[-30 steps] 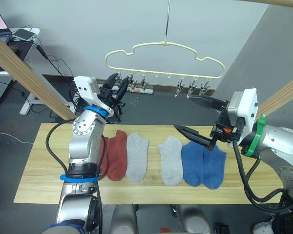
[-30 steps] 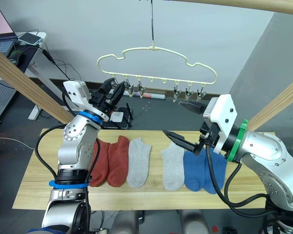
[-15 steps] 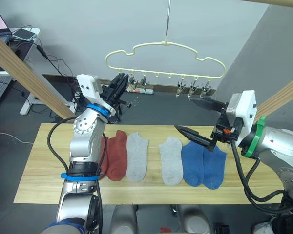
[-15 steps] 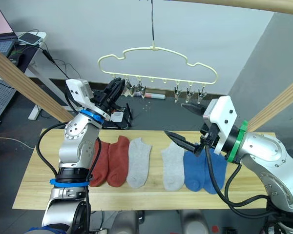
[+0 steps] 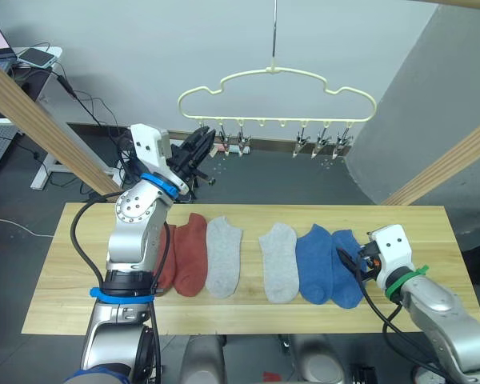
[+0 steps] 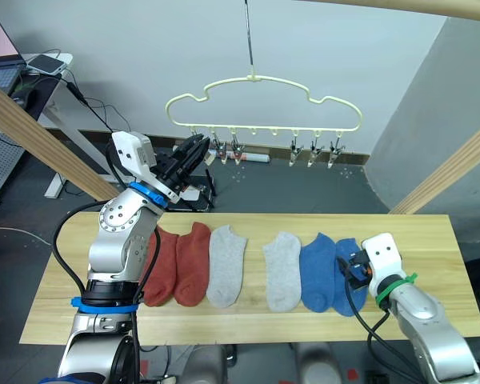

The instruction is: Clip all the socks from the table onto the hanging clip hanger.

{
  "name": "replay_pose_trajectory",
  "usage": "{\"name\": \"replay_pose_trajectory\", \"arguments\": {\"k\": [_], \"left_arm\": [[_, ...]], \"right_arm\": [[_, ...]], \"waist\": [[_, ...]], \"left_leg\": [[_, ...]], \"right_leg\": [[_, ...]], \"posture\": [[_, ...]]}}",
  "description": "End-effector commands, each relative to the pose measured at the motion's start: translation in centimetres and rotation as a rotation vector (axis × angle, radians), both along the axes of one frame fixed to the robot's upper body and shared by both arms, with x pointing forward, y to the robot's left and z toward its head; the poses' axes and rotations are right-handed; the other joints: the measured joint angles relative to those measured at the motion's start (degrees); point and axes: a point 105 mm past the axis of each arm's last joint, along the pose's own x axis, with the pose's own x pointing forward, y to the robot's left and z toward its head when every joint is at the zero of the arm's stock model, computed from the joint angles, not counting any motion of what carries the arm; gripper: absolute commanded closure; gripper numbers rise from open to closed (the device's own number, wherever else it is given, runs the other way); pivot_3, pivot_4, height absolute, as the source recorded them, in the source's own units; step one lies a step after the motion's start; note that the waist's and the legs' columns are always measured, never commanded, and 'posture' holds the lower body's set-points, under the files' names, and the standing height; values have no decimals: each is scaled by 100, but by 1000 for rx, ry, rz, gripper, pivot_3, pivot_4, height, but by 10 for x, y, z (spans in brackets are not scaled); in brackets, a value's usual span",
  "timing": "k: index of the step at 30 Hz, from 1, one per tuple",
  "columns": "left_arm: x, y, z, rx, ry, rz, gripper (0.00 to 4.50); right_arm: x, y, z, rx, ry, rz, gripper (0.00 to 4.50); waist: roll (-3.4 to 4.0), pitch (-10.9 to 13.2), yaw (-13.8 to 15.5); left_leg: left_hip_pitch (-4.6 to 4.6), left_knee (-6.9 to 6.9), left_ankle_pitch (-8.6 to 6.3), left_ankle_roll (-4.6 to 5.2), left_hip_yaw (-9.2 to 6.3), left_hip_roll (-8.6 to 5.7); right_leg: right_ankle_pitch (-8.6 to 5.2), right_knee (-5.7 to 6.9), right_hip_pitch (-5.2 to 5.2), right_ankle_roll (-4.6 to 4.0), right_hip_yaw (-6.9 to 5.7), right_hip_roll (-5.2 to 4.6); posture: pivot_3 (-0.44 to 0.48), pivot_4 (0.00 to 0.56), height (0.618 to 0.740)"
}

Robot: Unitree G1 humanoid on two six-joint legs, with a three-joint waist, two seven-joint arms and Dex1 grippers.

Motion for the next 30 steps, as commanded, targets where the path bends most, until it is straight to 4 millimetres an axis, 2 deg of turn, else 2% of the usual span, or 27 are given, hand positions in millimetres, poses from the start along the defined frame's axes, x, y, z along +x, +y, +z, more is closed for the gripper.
{"name": "replay_pose_trajectory", "arguments": {"k": [1, 5, 9, 17, 21, 30], "left_arm": [[-7, -3, 11, 21, -47, -18, 4326], [-7, -3, 11, 24, -43, -20, 4326], [-7, -3, 11, 28, -40, -22, 4326], [-7, -2, 9, 35, -33, -23, 4326], [-8, -2, 9, 36, -27, -27, 4326], [-14, -2, 8, 49, 26, -108, 4326]], "right_arm": [[8, -12, -7, -9, -24, -79, 0], [14, -16, -18, 26, 5, -131, 0], [12, -25, -34, 39, 62, -220, 0], [1, -15, -57, 92, 179, -255, 0], [-2, -21, -66, 88, 223, -289, 875], [1, -30, -58, 31, 197, -238, 3947]], "waist": [[5, 3, 1], [15, 14, 6], [20, 16, 9], [22, 17, 3], [21, 17, 6], [21, 18, 17]], "left_leg": [[0, 0, 0, 0, 1, 0], [-1, -1, 0, 0, 2, -1], [-1, -2, 0, 0, 2, -1], [0, -3, 0, 0, 1, 1], [0, -2, 0, 0, 0, 0], [-1, -2, 0, -1, 1, -2]], "right_leg": [[0, 0, 0, 0, 1, 0], [0, -1, 0, 0, 2, -1], [1, -1, 0, -1, 2, -1], [0, 0, 0, 0, 2, 0], [0, 0, 0, 0, 1, 0], [1, -2, 1, 3, 2, -2]], "posture": [[-215, 385, 732], [-211, 385, 732], [-205, 385, 732], [-206, 386, 732], [-203, 386, 732], [-203, 387, 732]]}}
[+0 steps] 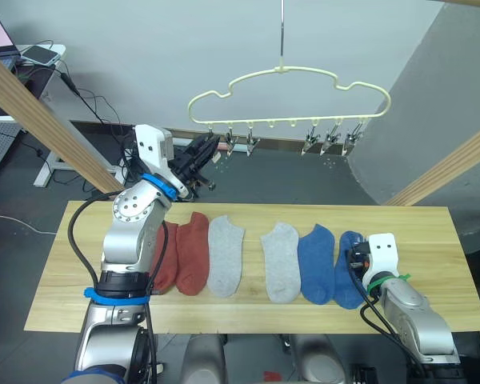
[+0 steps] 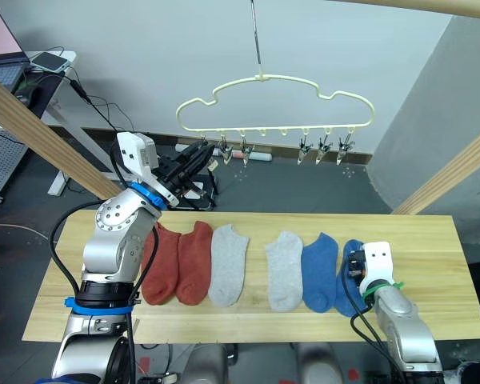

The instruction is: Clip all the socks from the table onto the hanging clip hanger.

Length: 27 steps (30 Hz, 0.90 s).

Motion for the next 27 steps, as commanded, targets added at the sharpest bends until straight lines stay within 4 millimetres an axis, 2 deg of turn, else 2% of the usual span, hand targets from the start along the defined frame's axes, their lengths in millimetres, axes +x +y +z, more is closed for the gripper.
{"name": "replay_pose_trajectory", "arguments": {"k": [1, 2, 4, 7, 9, 13, 16, 18, 22, 27], "left_arm": [[-8, 2, 12, 2, -26, -36, 4326], [-9, 2, 13, 1, -16, -46, 4326], [-11, 3, 14, -5, 4, -63, 4326], [-15, 5, 19, -19, 30, -94, 4326], [-15, 6, 20, -25, 43, -100, 4326], [-19, 6, 24, -40, 74, -135, 4326], [-22, 3, 26, -57, 92, -149, 4326], [-22, 2, 27, -64, 97, -150, 4326], [-26, -4, 27, -63, 108, -179, 4326], [-28, -7, 27, -60, 119, -194, 4326]], "right_arm": [[-8, -11, -7, -53, 41, 23, 4315], [-6, -10, 3, -81, 14, 74, 4497], [-1, -2, 24, -143, -45, 189, 4500], [10, 26, 63, -202, -157, 391, 4500], [12, 40, 78, -230, -196, 475, 4500], [17, 105, 122, -221, -294, 764, 4500], [23, 140, 132, -238, -312, 888, 4500], [26, 151, 133, -241, -308, 915, 4500], [37, 189, 133, -219, -293, 973, 4500], [49, 218, 139, -222, -305, 1008, 4500]], "waist": [[0, 0, -3], [4, 3, -4], [16, 27, -5], [19, 76, -25], [22, 104, -104], [13, 121, -160], [10, 126, -151], [9, 127, -132], [3, 131, -104], [1, 133, -125]], "left_leg": [[0, 0, 0, 0, 1, 0], [0, 0, 0, 0, 0, 0], [0, -1, 0, 0, 2, -1], [0, 0, 0, 0, 2, 0], [0, 0, 2, -2, 6, 1], [-1, -2, 5, -7, 0, 5], [-3, -1, 6, -10, -3, 5], [-6, -1, 6, -10, -3, 4], [-15, 0, 7, -18, -2, -4], [-16, 0, 7, -18, -4, -4]], "right_leg": [[0, 0, 0, 0, 0, 0], [0, -1, 0, 0, 0, 1], [0, -1, -1, 0, 1, 0], [0, 0, -3, 1, 2, 1], [2, 2, -8, 5, 8, 4], [3, 3, -10, 6, 5, 10], [4, 3, -11, 4, 1, 9], [9, 3, -12, -4, 0, 5], [18, -4, -14, -20, -5, -10], [19, 1, -19, -22, -9, -14]], "posture": [[-202, 387, 732], [-201, 387, 732], [-201, 387, 732], [-204, 386, 732], [-208, 386, 732], [-211, 383, 732], [-214, 381, 732], [-214, 381, 732], [-218, 378, 732], [-219, 378, 732]]}}
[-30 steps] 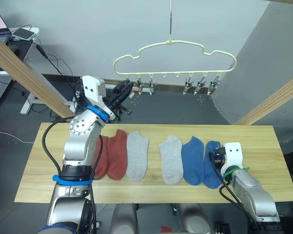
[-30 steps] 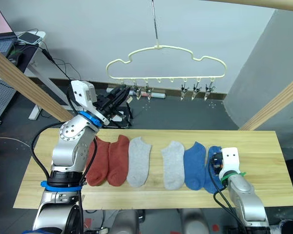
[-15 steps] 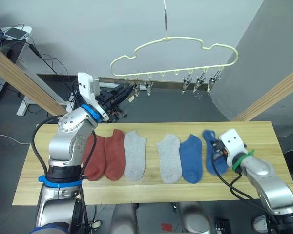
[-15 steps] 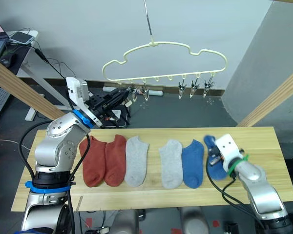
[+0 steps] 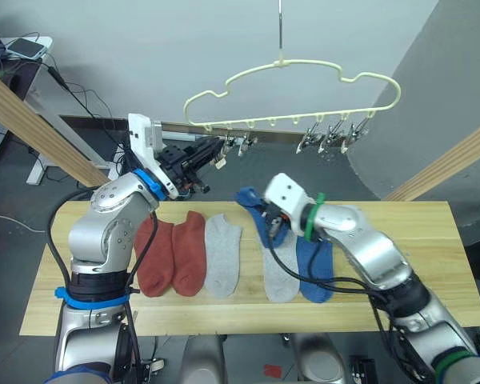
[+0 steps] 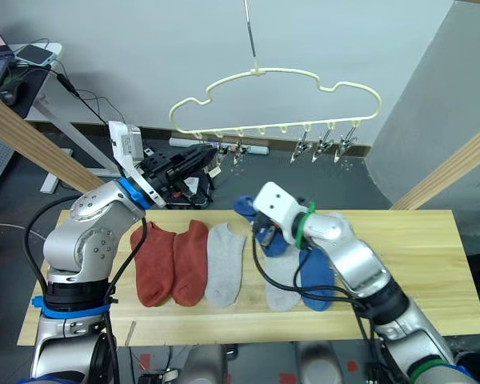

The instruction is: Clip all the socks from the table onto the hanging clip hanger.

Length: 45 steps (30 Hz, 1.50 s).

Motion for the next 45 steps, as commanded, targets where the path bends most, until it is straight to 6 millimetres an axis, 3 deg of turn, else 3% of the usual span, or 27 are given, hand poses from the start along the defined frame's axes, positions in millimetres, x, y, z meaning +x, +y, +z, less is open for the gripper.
{"name": "replay_pose_trajectory", "arguments": {"k": [1, 8, 21, 34, 42, 45], "left_arm": [[-9, -4, 12, -4, -48, -26, 4326], [-10, -3, 9, 10, -44, -28, 4326], [-9, -3, 5, 31, -55, -21, 4326], [-9, -5, 4, 20, -42, -30, 4326], [-9, -6, 5, 7, -34, -31, 4326], [-9, -6, 4, 9, -32, -32, 4326]], "right_arm": [[5, 16, 10, -4, -44, 27, 4500], [10, 35, 29, 24, -98, 60, 4500], [2, 43, 53, 49, -167, 100, 4500], [9, 49, 58, 52, -187, 90, 4500], [9, 49, 42, -5, -171, 103, 4500], [10, 49, 45, -1, -185, 100, 4500]], "waist": [[-1, 1, -11], [0, 1, -20], [2, 2, -33], [2, 2, -41], [2, 2, -41], [2, 2, -42]], "left_leg": [[0, 1, 0, 1, 0, 1], [0, 0, -2, 3, -1, 2], [0, 0, -4, 6, -1, 3], [0, 0, -4, 6, -2, 3], [0, 1, -4, 7, -1, 3], [0, 1, -4, 6, -1, 3]], "right_leg": [[0, 2, -1, -1, 0, 1], [0, 3, -3, -1, -1, 0], [1, 5, -3, -2, -1, 0], [1, 7, -3, -2, -2, 0], [1, 7, -3, -2, -2, -1], [1, 7, -3, -2, -1, -1]], "posture": [[-219, 378, 732], [-219, 378, 732], [-229, 378, 732], [-228, 375, 732], [-230, 372, 732], [-232, 372, 732]]}}
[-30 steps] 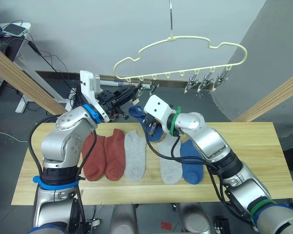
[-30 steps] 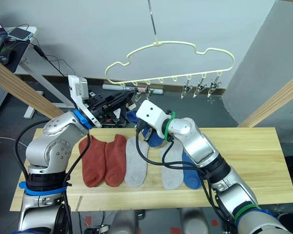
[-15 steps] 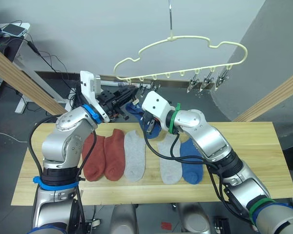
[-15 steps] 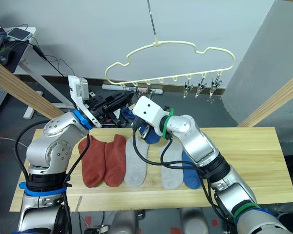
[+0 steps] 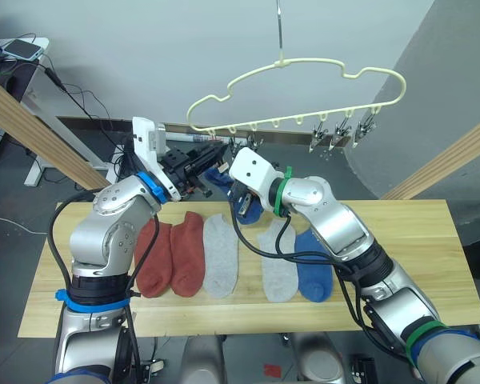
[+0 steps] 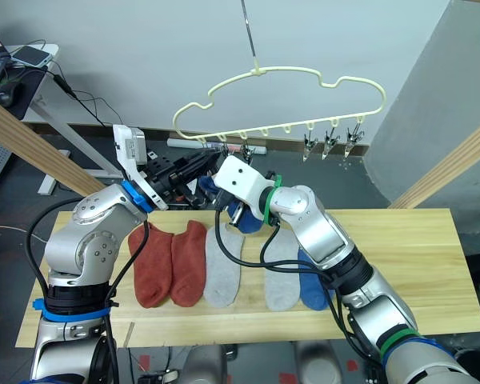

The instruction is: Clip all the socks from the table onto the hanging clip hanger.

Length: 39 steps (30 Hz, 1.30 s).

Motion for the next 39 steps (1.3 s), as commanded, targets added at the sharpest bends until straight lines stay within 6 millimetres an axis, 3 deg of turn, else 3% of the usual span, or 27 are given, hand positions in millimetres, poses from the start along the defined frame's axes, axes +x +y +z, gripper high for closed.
{"name": "replay_pose_trajectory", "arguments": {"k": [1, 8, 23, 36, 39], "left_arm": [[-6, -3, 8, -2, -38, -20, 4326], [-6, -3, 5, 19, -46, -18, 4326], [-5, 2, -1, 42, -38, 7, 4326], [-4, 17, -12, 85, 11, 45, 185], [-4, 23, -13, 92, 11, 71, 49]], "right_arm": [[-4, 7, 13, 19, -58, 32, 4500], [-5, 10, 27, 62, -89, 34, 4500], [-9, 13, 37, 101, -102, 47, 4500], [-10, 21, 39, 134, -89, 57, 4500], [-12, 24, 38, 136, -73, 68, 4500]], "waist": [[0, 0, 0], [0, 0, -1], [0, 0, -3], [0, 0, -6], [0, 0, -8]], "left_leg": [[0, 0, 0, 0, 0, 0], [0, 0, 0, 0, 0, 0], [0, 0, 0, 0, -1, 1], [0, 0, 0, 0, -2, 2], [0, 0, 0, 0, -1, 1]], "right_leg": [[0, 0, 0, 0, 0, 0], [0, 0, 0, 0, 0, 0], [0, 1, 0, -1, -1, 0], [0, 3, -1, -1, -2, 0], [0, 3, -1, -1, -1, -1]], "posture": [[-232, 372, 732], [-230, 373, 732], [-233, 374, 732], [-228, 372, 732], [-227, 370, 732]]}}
